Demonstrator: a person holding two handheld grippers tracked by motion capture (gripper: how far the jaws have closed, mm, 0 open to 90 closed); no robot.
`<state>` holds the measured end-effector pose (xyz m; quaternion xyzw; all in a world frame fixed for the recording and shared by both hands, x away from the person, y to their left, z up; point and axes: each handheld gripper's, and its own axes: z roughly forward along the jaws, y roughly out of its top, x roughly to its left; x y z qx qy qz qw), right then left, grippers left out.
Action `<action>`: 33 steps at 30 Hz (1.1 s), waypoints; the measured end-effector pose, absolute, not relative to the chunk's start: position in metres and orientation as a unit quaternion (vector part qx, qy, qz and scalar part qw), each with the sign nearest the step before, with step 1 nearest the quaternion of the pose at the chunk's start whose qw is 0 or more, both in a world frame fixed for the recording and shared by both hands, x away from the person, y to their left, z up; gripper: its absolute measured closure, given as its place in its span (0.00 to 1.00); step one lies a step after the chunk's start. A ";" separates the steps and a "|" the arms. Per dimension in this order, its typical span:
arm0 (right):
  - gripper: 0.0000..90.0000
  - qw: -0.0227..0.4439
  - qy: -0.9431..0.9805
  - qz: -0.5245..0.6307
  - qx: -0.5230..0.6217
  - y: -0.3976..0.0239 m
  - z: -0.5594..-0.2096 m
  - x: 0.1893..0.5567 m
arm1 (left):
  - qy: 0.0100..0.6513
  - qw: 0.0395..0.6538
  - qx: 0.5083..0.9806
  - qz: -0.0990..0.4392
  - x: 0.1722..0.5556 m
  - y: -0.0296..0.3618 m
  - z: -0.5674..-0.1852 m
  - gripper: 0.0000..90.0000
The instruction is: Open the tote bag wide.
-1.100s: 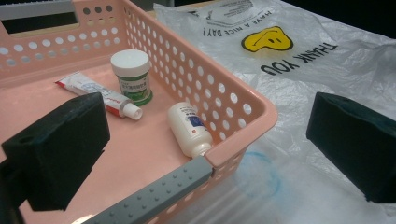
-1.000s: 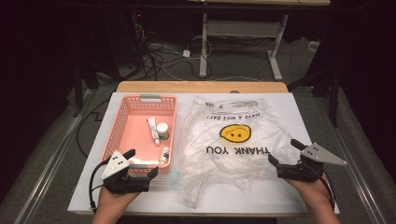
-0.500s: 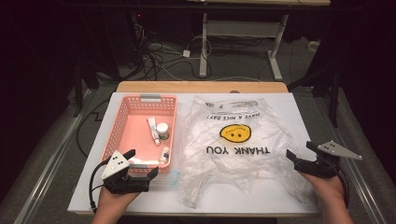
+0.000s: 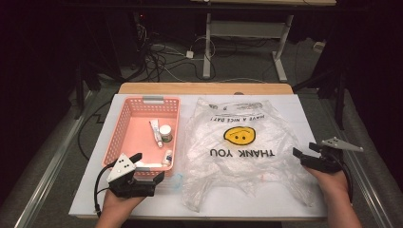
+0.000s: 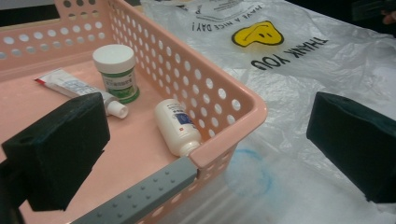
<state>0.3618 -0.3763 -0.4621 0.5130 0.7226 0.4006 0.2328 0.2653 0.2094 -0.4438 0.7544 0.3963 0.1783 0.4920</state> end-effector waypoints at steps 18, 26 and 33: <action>0.40 0.205 0.730 0.373 0.534 -0.373 -0.475 0.441 | 0.399 0.488 0.754 0.183 0.264 0.207 -0.447 0.00; 0.59 0.211 0.760 0.323 0.523 -0.362 -0.480 0.450 | 0.398 0.487 0.756 0.181 0.264 0.206 -0.448 0.00; 0.81 0.206 0.773 0.324 0.505 -0.360 -0.479 0.447 | 0.398 0.487 0.757 0.179 0.264 0.204 -0.449 0.00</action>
